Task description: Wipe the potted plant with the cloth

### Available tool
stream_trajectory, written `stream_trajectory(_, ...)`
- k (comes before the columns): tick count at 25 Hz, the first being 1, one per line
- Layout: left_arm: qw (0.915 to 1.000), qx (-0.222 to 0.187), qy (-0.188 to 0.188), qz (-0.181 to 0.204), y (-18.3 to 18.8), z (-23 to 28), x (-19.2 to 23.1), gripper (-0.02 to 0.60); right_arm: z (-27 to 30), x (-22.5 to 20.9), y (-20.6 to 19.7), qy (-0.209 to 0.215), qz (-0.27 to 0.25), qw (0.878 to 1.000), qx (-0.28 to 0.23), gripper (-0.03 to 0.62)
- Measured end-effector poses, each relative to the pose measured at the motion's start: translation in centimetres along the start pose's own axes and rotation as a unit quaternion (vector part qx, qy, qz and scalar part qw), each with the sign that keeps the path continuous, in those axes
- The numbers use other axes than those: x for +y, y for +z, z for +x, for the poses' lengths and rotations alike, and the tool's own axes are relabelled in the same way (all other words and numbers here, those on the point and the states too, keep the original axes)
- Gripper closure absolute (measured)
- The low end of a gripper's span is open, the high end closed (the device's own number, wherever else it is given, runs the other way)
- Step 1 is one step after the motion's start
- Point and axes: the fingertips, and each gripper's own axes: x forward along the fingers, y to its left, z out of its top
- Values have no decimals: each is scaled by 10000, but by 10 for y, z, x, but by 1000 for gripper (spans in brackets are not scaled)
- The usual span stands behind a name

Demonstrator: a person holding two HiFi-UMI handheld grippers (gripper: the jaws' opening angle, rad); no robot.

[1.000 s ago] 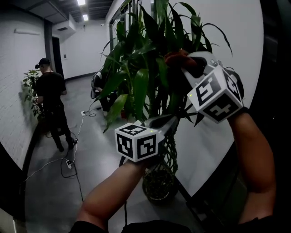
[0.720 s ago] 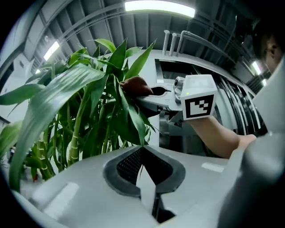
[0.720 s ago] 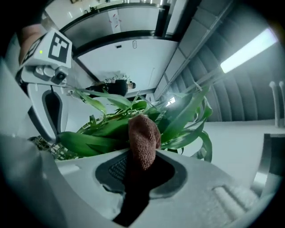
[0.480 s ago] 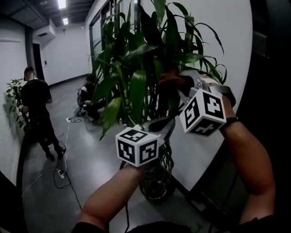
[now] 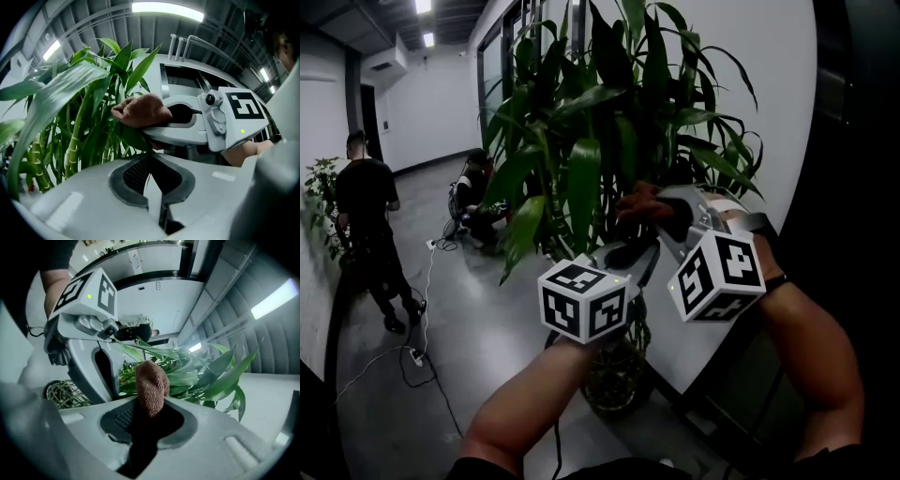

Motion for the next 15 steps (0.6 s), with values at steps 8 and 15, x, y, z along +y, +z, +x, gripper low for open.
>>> stream_trajectory(8,9997,-85,240,3,5,7,10,558,-18,25,10,623,263,9967,-450,528)
stream_trajectory(15,9993,-104,365,44,3,7,14,558,-33,41,10,1089,452,9904,-727,528)
